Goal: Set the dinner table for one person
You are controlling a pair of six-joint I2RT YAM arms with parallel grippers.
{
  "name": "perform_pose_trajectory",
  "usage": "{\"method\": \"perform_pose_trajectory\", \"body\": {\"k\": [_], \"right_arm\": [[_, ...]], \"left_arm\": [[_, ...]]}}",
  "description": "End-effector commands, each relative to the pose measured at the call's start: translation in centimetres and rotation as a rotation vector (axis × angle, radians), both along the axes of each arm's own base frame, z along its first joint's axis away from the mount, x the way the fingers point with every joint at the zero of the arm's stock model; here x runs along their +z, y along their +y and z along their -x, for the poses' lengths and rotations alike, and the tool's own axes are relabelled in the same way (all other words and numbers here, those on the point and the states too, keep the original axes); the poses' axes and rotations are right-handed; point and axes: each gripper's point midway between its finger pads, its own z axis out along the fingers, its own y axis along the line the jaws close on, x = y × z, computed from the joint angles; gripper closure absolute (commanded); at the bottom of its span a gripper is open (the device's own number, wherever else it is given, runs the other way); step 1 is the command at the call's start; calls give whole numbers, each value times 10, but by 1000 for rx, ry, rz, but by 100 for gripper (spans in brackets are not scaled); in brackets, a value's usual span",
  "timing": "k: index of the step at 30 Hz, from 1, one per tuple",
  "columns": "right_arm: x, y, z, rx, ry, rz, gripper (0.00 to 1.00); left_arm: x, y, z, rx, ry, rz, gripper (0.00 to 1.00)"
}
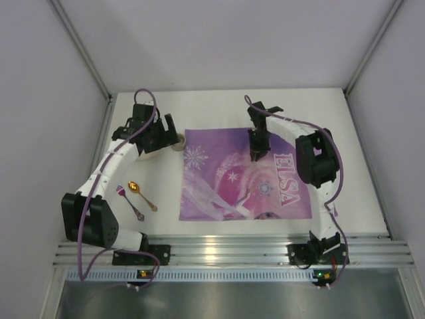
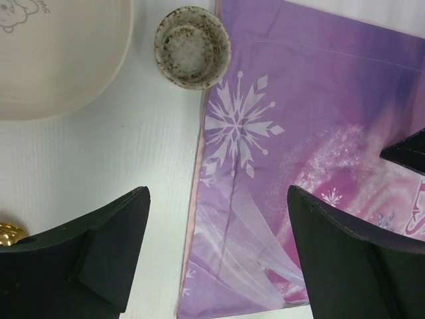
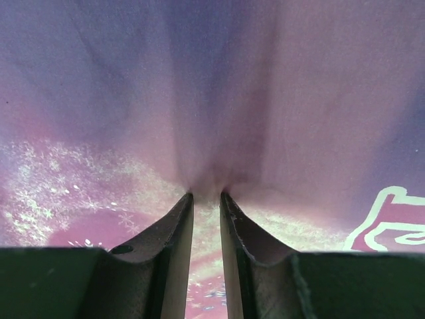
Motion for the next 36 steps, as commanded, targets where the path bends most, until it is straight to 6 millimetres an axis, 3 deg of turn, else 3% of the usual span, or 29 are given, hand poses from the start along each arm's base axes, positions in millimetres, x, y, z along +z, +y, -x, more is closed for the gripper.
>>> {"method": "perform_pose_trajectory", "body": {"k": [1, 3, 6, 7, 9, 13, 16, 21, 22, 23, 25, 26, 31, 36], "right_arm": [[11, -11, -11, -4, -52, 33, 76], [25, -14, -11, 0, -73, 31, 76], [62, -13, -10, 3, -132, 1, 72], [83, -14, -9, 6, -162, -15, 69], [104, -14, -5, 7, -186, -31, 60], [161, -22, 20, 4, -246, -65, 48], [185, -34, 45, -15, -289, -82, 44], [189, -54, 88, -40, -297, -82, 43], [194, -59, 96, -50, -315, -90, 43], [183, -63, 106, -59, -287, -81, 43], [184, -69, 118, -76, -299, -85, 43], [173, -72, 125, -86, -276, -77, 43], [161, -83, 146, -112, -262, -73, 43], [153, -88, 154, -121, -245, -64, 43]], "left_arm": [[24, 8, -23, 24, -101, -26, 11], [17, 10, -27, 29, -83, -32, 11], [4, 20, -34, 73, -58, -62, 11], [1, 22, -36, 87, -53, -65, 12], [-7, 22, -42, 94, -44, -71, 22], [-27, 28, -50, 149, -8, -89, 25], [-42, 28, -59, 170, 12, -90, 27], [-65, 24, -75, 177, 48, -85, 36], [-61, 24, -80, 181, 44, -87, 39], [-74, 24, -83, 181, 78, -99, 40], [-76, 26, -92, 190, 82, -117, 42], [-84, 26, -94, 188, 102, -125, 43], [-95, 26, -109, 179, 115, -144, 49], [-116, 27, -112, 179, 171, -164, 63]]}}
